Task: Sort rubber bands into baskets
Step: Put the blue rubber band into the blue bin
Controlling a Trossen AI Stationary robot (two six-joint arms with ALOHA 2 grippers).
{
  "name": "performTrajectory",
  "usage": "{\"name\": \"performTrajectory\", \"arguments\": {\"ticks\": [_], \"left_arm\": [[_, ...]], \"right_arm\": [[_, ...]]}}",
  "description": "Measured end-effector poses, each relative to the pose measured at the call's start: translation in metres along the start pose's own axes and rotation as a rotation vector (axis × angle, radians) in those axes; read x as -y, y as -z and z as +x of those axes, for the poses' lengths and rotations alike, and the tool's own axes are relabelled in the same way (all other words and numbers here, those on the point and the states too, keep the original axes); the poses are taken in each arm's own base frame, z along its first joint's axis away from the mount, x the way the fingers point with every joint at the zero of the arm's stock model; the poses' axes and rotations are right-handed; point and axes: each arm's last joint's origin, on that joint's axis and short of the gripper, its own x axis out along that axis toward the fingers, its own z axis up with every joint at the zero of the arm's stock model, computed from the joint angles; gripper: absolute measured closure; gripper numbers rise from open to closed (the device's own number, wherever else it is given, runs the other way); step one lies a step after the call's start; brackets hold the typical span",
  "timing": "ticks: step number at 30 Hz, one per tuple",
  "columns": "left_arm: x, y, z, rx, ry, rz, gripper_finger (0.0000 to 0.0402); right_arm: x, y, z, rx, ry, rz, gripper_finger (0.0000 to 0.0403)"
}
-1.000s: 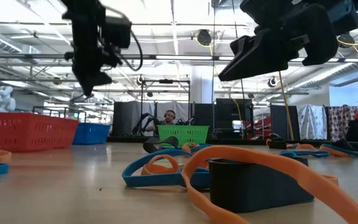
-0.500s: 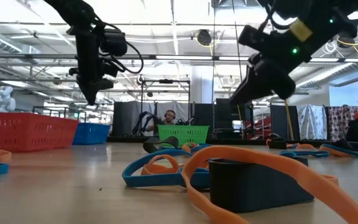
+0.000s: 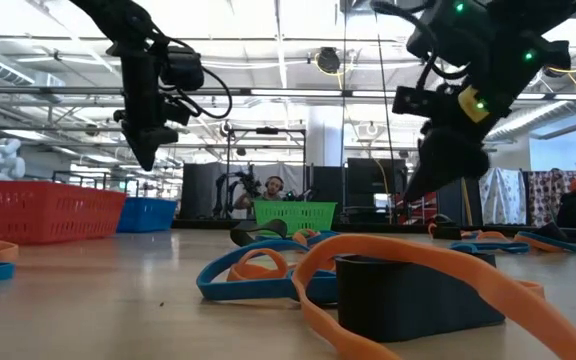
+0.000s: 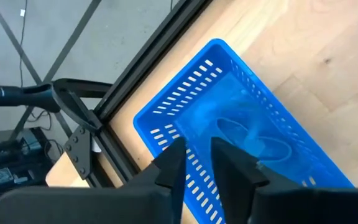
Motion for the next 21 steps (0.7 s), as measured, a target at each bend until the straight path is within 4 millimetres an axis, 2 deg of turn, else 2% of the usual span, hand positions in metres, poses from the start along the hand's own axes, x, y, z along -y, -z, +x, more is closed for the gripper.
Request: {"name": "performTrajectory", "arguments": {"ticks": [4, 8, 11, 14, 17, 21], "left_arm": [[0.0, 0.001, 0.0, -0.008, 0.0, 0.02, 0.0298], [0.0, 0.001, 0.0, -0.007, 0.006, 0.021, 0.0297], [0.007, 0.0, -0.003, 0.012, 0.159, 0.035, 0.0297], [0.019, -0.004, -0.011, 0.084, 0.311, 0.056, 0.0297], [0.034, -0.01, -0.021, 0.186, 0.388, 0.092, 0.0297], [0.065, -0.017, -0.04, 0.347, 0.516, 0.196, 0.0297]], "right_arm": [[-0.004, 0.001, 0.0, -0.05, -0.148, 0.024, 0.0312], [-0.006, 0.002, -0.001, -0.072, -0.191, 0.082, 0.0312], [-0.007, 0.002, -0.001, -0.094, -0.236, 0.118, 0.0312], [-0.009, 0.003, -0.002, -0.107, -0.251, 0.167, 0.0312], [-0.013, 0.005, -0.004, -0.118, -0.256, 0.205, 0.0312], [-0.018, 0.01, -0.008, -0.156, -0.242, 0.264, 0.0312]]}}
